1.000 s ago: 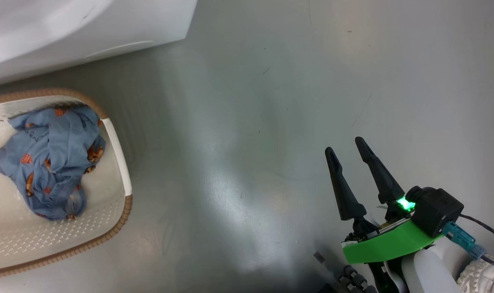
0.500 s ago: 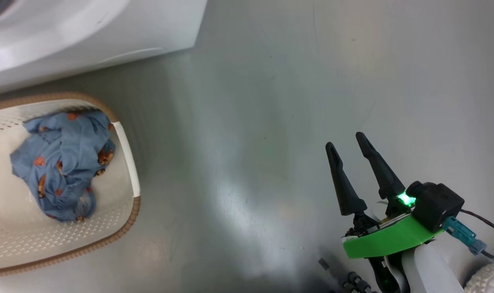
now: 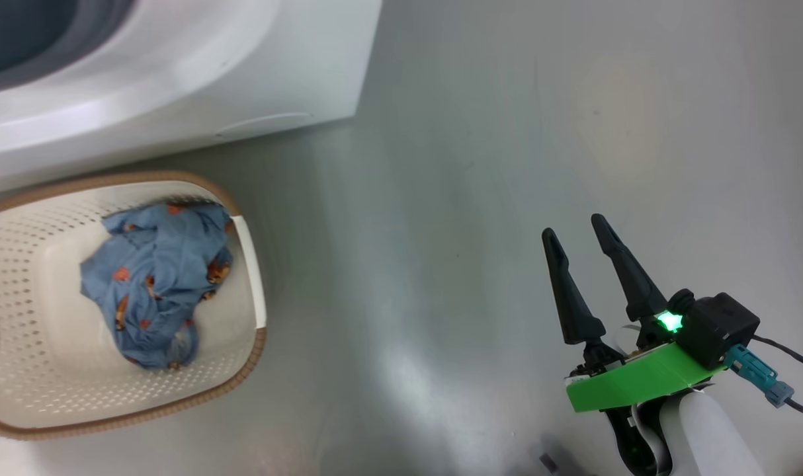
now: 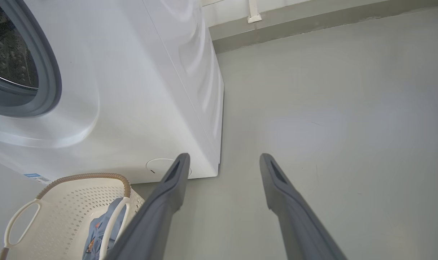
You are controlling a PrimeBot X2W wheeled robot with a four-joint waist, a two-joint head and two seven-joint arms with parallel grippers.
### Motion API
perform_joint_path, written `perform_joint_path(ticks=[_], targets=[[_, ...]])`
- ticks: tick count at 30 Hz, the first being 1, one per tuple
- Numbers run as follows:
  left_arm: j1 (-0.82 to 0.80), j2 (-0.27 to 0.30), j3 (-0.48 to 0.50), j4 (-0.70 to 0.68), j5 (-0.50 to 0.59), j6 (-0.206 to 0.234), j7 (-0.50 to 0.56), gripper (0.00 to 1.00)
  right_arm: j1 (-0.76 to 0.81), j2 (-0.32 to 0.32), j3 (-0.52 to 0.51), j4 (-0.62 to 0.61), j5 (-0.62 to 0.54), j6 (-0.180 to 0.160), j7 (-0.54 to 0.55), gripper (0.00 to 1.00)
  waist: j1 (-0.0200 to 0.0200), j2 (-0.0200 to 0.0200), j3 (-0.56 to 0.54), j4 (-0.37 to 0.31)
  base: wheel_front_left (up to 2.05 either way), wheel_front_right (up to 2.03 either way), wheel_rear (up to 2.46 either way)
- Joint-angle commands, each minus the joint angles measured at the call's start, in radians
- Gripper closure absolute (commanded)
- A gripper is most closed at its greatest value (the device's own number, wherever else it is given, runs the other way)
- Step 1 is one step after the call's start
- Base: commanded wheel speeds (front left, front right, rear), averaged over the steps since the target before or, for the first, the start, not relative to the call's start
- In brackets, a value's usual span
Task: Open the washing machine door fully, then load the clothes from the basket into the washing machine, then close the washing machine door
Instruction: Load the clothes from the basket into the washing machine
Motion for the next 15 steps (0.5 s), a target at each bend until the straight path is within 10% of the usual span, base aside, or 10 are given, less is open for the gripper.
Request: perform_joint_path(ticks=[1, 15], targets=[[0.035, 0.036, 0.042, -0.032, 0.010, -0.003, -0.004, 0.00, 0.000, -0.001, 0.017, -0.010, -0.010, 0.006, -0.005, 0.00, 0.0000, 0.0000, -0.044, 0.035, 0.00, 0.00, 0.00], [0.257, -0.070, 0.188, -0.135, 0.114, -0.003, -0.004, 0.00, 0.013, -0.001, -0.010, 0.053, -0.013, 0.006, -0.005, 0.00, 0.0000, 0.0000, -0.209, 0.095, 0.00, 0.00, 0.00]])
